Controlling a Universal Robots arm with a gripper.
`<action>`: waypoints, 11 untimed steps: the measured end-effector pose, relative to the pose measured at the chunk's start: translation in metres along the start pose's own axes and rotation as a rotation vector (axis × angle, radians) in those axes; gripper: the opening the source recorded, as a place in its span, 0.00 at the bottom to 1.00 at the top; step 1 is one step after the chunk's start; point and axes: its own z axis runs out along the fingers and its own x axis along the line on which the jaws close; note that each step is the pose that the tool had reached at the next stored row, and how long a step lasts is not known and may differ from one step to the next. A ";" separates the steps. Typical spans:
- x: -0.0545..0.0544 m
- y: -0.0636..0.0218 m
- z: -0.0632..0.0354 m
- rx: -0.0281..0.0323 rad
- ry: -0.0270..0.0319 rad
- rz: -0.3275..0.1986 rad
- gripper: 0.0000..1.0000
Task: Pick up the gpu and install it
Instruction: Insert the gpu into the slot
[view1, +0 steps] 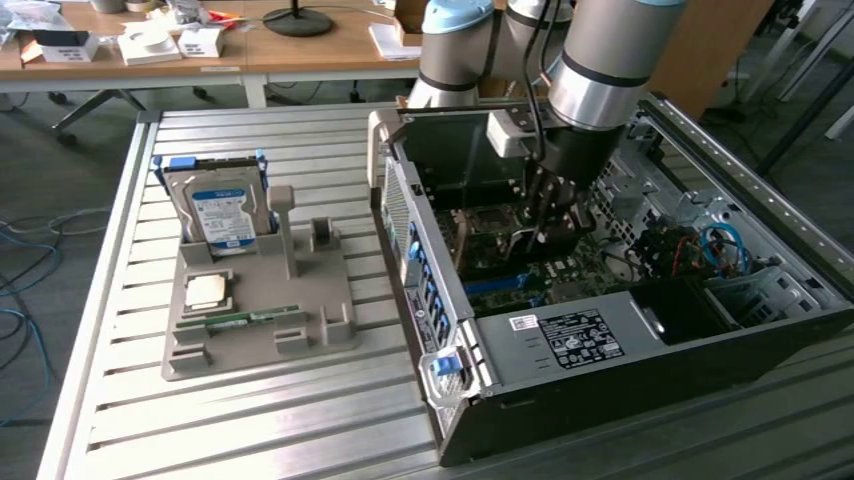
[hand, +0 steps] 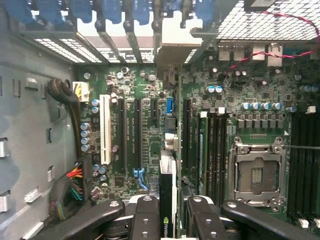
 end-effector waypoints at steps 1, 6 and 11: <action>0.001 0.0001 -0.0001 0.0000 0.0002 0.000 0.26; 0.001 0.0016 0.0002 0.0001 -0.0001 0.000 0.26; 0.002 0.0028 0.0002 0.0001 0.0001 0.000 0.26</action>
